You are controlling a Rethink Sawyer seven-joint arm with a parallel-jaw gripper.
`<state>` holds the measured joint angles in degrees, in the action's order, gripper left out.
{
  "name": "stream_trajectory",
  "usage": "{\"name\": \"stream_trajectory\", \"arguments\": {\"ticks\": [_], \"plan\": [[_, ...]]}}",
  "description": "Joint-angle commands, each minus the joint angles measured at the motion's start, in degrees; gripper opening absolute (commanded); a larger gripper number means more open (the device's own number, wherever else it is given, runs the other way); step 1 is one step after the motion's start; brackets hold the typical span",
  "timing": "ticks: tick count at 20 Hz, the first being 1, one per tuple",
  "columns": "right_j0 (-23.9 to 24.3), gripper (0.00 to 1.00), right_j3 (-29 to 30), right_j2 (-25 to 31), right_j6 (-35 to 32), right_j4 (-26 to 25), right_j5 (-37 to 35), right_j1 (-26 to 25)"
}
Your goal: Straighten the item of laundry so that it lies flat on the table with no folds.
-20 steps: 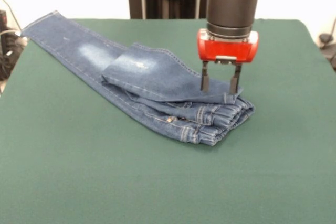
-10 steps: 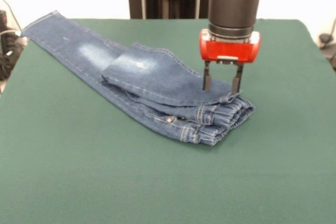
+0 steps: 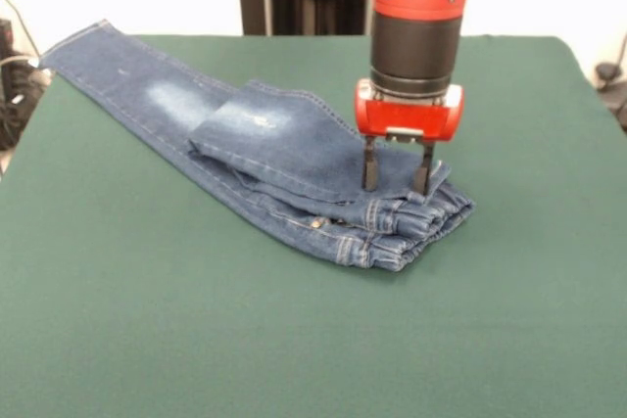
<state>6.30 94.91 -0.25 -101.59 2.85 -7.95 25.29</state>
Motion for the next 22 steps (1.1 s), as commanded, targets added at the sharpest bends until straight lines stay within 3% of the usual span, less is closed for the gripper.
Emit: {"name": "stream_trajectory", "arguments": {"ticks": [1,15,16,22], "plan": [[0.05,1.00,1.41,6.00,-11.35,2.40,1.59,-4.86],[-1.78,1.00,0.20,5.11,-8.96,1.74,-0.55,-3.44],[-2.26,0.00,-0.42,4.44,-7.81,0.71,-0.57,-3.47],[-3.08,0.00,-0.61,3.14,-8.42,1.50,-2.09,-3.62]]}}
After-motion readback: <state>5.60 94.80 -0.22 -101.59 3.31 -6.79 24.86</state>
